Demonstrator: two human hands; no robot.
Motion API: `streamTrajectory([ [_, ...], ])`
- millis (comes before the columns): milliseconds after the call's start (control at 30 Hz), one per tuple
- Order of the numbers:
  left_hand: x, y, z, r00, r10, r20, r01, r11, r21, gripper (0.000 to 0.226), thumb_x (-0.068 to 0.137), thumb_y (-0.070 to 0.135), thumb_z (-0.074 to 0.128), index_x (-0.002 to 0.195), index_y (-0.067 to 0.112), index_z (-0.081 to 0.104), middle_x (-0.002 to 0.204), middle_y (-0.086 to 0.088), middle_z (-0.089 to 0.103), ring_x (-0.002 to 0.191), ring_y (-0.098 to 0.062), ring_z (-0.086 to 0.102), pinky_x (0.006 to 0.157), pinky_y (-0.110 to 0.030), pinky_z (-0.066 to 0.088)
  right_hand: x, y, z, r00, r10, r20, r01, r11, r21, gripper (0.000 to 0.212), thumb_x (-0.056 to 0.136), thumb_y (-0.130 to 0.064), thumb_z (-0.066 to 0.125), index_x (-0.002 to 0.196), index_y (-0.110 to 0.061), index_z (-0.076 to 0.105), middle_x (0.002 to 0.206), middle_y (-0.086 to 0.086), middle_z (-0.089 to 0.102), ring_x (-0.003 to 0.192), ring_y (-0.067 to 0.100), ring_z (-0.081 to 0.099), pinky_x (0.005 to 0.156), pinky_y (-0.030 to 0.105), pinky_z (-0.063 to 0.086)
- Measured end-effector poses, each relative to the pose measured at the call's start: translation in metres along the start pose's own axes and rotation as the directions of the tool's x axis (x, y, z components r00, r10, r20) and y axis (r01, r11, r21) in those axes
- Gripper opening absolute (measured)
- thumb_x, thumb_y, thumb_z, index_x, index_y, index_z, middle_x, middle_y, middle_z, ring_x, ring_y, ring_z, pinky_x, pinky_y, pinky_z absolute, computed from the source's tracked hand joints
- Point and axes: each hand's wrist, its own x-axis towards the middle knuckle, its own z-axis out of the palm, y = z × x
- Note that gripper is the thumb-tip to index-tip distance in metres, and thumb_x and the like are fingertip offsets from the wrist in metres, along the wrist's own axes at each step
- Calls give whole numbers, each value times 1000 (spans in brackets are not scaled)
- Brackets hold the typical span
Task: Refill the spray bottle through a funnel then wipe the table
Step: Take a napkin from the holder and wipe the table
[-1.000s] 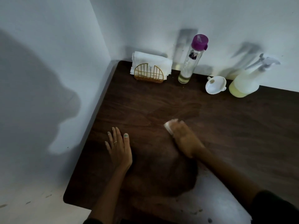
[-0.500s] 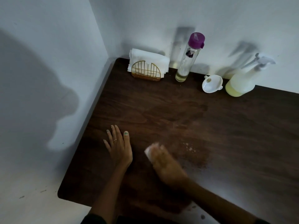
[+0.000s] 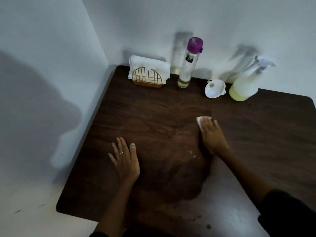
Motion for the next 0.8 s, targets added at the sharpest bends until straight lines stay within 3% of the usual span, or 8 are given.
streamTrajectory([
  [167,-5,0,1,1000,6,24,-6,1000,23,56,102,35,13,151,11,5,160,-3,-2,146,-20,-12,115,-46,-11,4,-16,6,967,254,-21,-252,965,67,50,98,-18,20,140,7,30,148,27,30,140,38,21,115,46,12],
  [333,-8,7,-7,1000,-7,18,8,997,-77,57,102,37,16,150,11,3,160,-1,0,147,-18,-10,115,-44,-12,-62,-87,28,980,-180,-88,188,977,104,50,99,-16,15,133,8,43,139,27,44,130,44,38,114,49,14],
  [467,-8,7,-6,1000,-1,10,2,995,-98,57,102,38,17,150,11,4,160,-2,1,147,-18,-9,116,-44,-12,-130,-126,42,832,-555,7,551,828,106,44,98,-20,30,135,-1,44,141,17,45,134,31,36,114,43,16],
  [567,-9,9,-8,1000,-8,17,10,993,-116,59,101,41,15,150,11,4,160,-3,1,147,-18,-9,116,-44,-11,-144,-131,28,829,-551,98,550,834,41,47,95,-29,32,134,-10,49,143,8,44,136,18,34,114,32,10],
  [633,-12,11,-9,1000,-15,-1,14,988,-156,63,99,47,14,151,11,9,160,-3,7,147,-18,-4,117,-43,-7,-140,-132,3,863,-493,111,409,810,419,46,100,-32,26,135,-13,48,145,1,41,137,5,26,114,18,8],
  [700,-18,15,-10,997,-32,-73,15,975,-222,66,95,51,19,149,14,24,157,-4,23,146,-20,11,117,-43,2,-132,-135,-18,947,-277,165,25,572,820,37,102,-25,29,120,-20,61,129,-10,58,125,-6,42,106,9,23],
  [733,-21,18,-11,993,-48,-110,18,966,-257,59,95,49,26,145,18,34,152,-5,33,144,-21,20,115,-43,8,-126,-136,-21,959,-116,257,-200,360,911,33,102,-17,33,108,-22,65,117,-12,65,113,-5,54,99,11,34],
  [800,-27,26,-13,989,-57,-138,13,954,-301,39,97,39,40,131,25,51,141,-2,48,134,-22,33,110,-45,17,-108,-135,-21,847,158,508,-490,-140,860,26,99,-9,38,101,-15,64,109,6,69,98,14,64,90,28,48],
])
